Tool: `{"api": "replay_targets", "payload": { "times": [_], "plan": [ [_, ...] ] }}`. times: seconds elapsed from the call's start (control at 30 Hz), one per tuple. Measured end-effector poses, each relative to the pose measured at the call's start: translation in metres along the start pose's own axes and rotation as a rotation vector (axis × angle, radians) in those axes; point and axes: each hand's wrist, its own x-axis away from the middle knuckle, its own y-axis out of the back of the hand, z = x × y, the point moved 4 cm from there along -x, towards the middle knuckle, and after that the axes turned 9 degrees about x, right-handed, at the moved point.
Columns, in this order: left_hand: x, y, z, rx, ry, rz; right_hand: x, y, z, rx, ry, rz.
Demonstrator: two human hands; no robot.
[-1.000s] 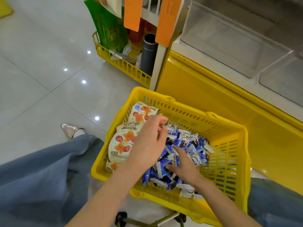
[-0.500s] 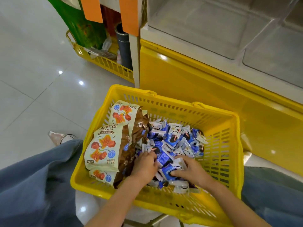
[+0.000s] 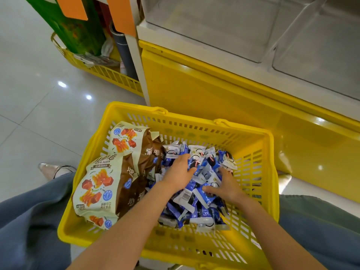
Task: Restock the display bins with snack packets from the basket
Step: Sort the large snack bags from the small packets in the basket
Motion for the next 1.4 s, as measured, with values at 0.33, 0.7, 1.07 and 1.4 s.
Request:
{"api": "replay_targets", "payload": {
  "times": [0.33,0.7,1.07,1.4],
  "plan": [
    [-0.031,-0.029,0.007,0.018,0.109,0.098,0.001,-0.014,-0.01,-0.072,0.048,0.138],
    [0.029,-0.039,0.005,-0.013,-0.107,0.076,0.038,0.008,-0.002,0.298,0.187,0.115],
    [0.052,-0.052,-0.012,-0.271,-0.292,0.248,0.05,0.046,0.006,0.362,0.091,-0.217],
    [-0.048,0.032,-0.014,-0.534,-0.176,0.015,-0.036,0.034,-0.004,0.157,-0.072,-0.153]
  ]
}}
